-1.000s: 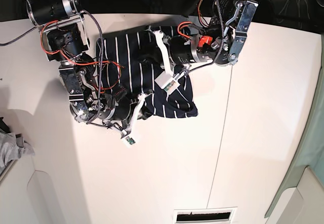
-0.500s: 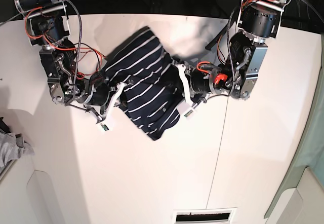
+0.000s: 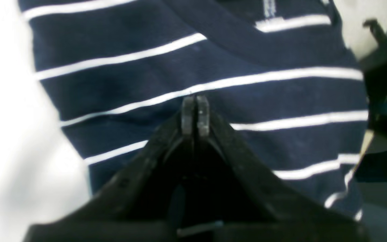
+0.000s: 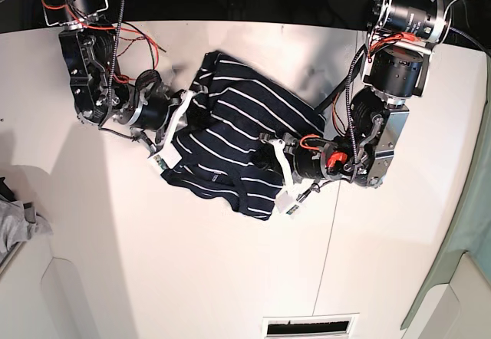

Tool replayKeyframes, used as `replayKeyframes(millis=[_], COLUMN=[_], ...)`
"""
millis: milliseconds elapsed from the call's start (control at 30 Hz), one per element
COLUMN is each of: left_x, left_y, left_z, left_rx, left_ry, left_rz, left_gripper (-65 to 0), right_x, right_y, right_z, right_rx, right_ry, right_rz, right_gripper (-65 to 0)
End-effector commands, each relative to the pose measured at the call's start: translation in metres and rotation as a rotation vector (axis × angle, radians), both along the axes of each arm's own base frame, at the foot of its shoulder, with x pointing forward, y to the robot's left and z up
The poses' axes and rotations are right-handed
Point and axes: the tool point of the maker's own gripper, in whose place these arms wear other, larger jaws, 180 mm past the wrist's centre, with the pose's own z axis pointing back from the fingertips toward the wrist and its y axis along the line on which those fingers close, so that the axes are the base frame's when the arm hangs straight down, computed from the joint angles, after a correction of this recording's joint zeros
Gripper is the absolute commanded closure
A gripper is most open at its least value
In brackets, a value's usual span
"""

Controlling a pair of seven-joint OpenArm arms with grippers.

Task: Layout the t-shirt on the table in an organized manner, then fold the t-shirt properly

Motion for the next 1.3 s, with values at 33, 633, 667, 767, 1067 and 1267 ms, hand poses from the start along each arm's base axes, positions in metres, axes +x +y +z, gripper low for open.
replayKeyframes(millis=[33,633,667,767,1067,1267], left_x=[0.01,0.02,0.017,-0.001,-0.109,-0.208], left_y=[-0.005,0.036,0.042,0.068,0.149,0.184], left_z=[0.016,0.077,0.081,0.076,0.032,0.015], left_rx=[-0.045,-0.153,-0.149,-0.106,0.056,0.144], left_ry=[-0.021,-0.057,-0.061,-0.056,0.081,0.214], left_rz=[0.001,0.037,0.033,0.04,0.105,0.168], left_gripper=[0.0,0.0,0.0,0.0,0.0,0.0], right_x=[0.018,0.052,0.051,0.04,-0.04,-0.116], right_y=[-0.002,-0.028,-0.031,-0.043,-0.098,-0.109], right_z=[0.017,0.049,0.054,0.067,0.06,0.046], right_rx=[0.014,-0.029,-0.02,-0.002,-0.082,-0.096], right_ry=[-0.065,-0.139,-0.134,-0.133,-0.049,0.088], right_rz=[-0.008,-0.057,-0.069,-0.101,-0.069,0.01], right_gripper=[0.0,0.0,0.0,0.0,0.0,0.0])
